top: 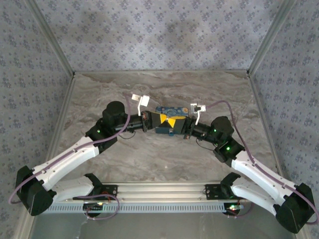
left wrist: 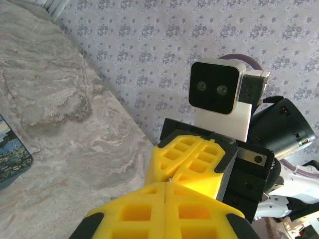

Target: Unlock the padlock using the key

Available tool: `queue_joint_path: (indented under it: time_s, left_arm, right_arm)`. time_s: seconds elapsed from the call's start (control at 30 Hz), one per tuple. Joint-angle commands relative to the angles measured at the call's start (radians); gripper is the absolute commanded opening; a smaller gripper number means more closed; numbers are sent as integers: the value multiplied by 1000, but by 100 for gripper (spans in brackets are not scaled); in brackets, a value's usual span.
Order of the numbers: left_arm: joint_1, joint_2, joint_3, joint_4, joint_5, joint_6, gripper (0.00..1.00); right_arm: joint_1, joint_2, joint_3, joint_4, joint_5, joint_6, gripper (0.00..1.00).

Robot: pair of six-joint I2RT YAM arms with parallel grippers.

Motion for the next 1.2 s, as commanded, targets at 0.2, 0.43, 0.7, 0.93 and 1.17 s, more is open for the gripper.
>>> queue_joint_path:
  time_s: [0.2, 0.43, 0.7, 0.93, 1.17]
  left_arm:
    - [-22, -15, 11, 35, 52, 14, 11]
    - [-30, -12, 14, 37, 52, 25, 0]
    - [-33, -17, 18, 15, 31, 36, 10]
    - [-33, -2, 20, 21, 50, 29, 22]
    - [-34, 10, 24, 26, 59, 29, 19]
  right_arm:
    - [-5, 2, -20, 63, 48, 44, 0]
    - [-10, 13, -24, 86, 48, 70, 0]
    - [-14, 18, -31, 88, 49, 80, 0]
    - [-26, 14, -35, 109, 40, 94, 0]
    - [-44, 15, -55, 167, 36, 133, 0]
